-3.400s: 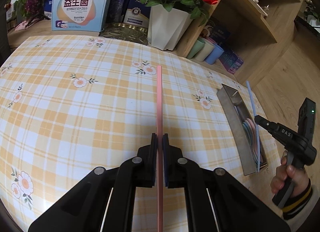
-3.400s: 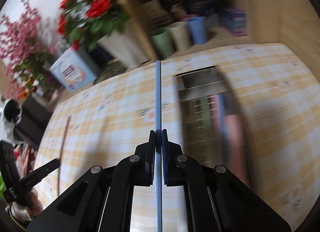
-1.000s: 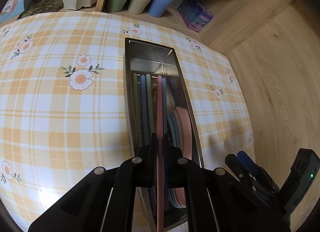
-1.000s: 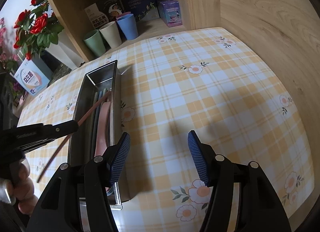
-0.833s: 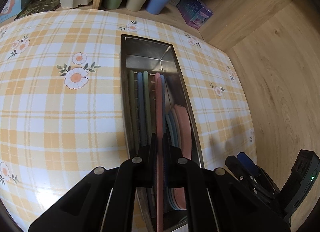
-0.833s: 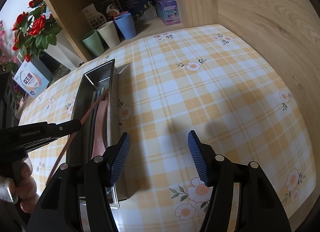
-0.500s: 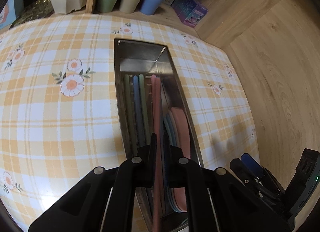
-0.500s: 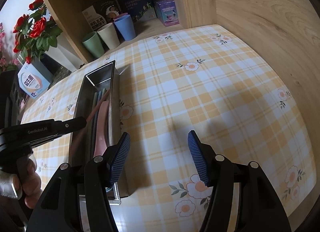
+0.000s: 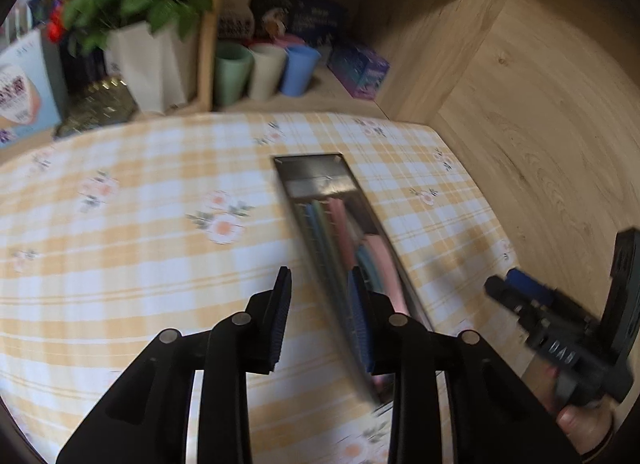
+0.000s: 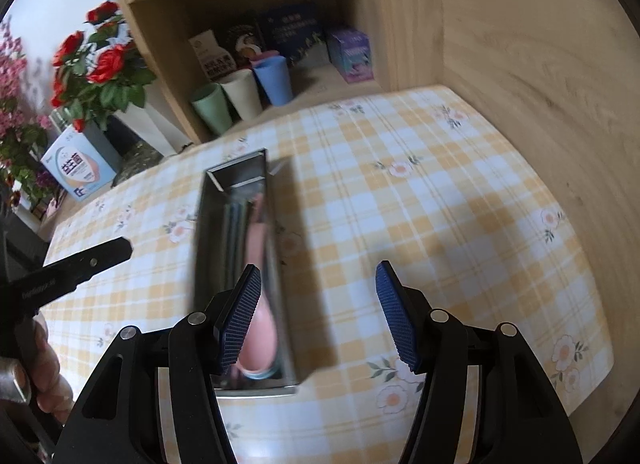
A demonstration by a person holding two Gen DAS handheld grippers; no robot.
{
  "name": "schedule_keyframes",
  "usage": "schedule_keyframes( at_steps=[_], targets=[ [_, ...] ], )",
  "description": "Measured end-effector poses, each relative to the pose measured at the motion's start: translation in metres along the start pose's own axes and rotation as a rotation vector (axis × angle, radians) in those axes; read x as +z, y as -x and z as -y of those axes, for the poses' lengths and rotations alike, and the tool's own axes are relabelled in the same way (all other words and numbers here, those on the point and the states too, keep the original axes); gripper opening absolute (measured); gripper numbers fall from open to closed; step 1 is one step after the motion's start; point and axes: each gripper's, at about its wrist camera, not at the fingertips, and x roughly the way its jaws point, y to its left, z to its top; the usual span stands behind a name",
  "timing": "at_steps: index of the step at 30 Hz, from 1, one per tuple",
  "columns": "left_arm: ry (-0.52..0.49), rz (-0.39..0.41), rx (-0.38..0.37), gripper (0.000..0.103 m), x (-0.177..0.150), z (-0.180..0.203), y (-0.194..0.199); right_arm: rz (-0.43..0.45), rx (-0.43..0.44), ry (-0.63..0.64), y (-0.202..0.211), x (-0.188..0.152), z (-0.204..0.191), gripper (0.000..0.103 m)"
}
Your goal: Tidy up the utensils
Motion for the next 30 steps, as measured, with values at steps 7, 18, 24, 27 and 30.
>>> schedule_keyframes(
  at_steps=[7,18,24,27,30],
  targets=[
    [-0.025,0.114,0.088,0.034,-0.012,-0.038,0.072,0.044,0.016,0.069,0.033,0.004,-0.046,0.06],
    [-0.057,0.252,0.153,0.087,-0.039,-0.078,0.172,0.106,0.079,0.148,0.086,-0.005,-0.106,0.085],
    [-0.06,0.351,0.229,0.097,-0.056,-0.089,0.228,0.183,0.091,0.165,0.124,-0.013,-0.133,0.088],
    [-0.046,0.405,0.257,0.097,-0.066,-0.097,0.255,0.212,0.093,0.181,0.142,-0.018,-0.148,0.088],
    [-0.054,0.441,0.275,0.097,-0.073,-0.098,0.274,0.232,0.102,0.194,0.158,-0.024,-0.16,0.088]
  ],
)
